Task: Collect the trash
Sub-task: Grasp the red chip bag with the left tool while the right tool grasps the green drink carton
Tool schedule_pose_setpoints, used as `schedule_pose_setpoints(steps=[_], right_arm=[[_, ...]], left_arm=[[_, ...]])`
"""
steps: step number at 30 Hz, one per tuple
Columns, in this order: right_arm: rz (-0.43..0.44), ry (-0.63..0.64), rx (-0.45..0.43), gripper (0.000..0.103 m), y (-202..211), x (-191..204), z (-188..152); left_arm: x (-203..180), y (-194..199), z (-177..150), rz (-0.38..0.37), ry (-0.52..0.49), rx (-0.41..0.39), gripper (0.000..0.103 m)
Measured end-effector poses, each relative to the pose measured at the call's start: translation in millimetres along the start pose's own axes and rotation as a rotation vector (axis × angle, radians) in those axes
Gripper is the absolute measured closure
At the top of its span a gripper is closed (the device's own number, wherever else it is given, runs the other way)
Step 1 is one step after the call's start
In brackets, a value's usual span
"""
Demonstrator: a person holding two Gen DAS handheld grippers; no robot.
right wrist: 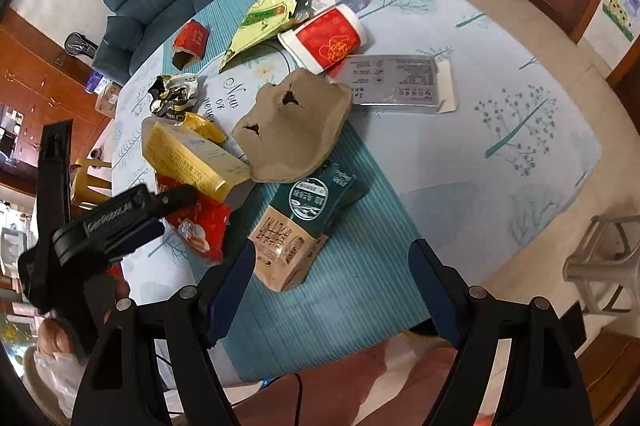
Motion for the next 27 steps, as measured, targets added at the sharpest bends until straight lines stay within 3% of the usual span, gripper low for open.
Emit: schedule_pose_setpoints(steps=[12, 16, 18, 21, 27], right_arm=[[0.056, -0.103, 0.095, 0.022, -47.3, 13.4, 25.4], [0.038, -0.118, 0.120, 0.023, -62.5, 14.6, 30.9], [0.029, -0.112, 0.138, 0.031, -70.6, 16.4, 31.5], [0.011, -0.103, 0.175, 0.044, -82.1, 16.9, 29.0], [0.029, -0.080, 0.179, 0.050, -85.4, 18.5, 24.2]], left_arm=[[39.0, 9.0, -13.2, -0.053, -0.006, 0.048, 0.017], [47.0, 12.1, -18.8, 0.006, -0.059, 0.053, 0.017], [50.4, 8.6, -21.9, 0.037, -0.072, 0.066, 0.017], [52.8, 8.2, -24.0, 0.020, -0.051, 0.071, 0.017], [47.4, 15.1, -22.2, -0.020, -0.055, 0.056, 0.017]])
Point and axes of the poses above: each gripper's, at about its wrist camera, not at the fingertips, and y roughly against the way its jaws point, x to its left, z to its top, the point moved 3 cm from there along -y, roughly the way its jaws point, and after that the axes turned 1 degree about z, right-handed, at the moved point
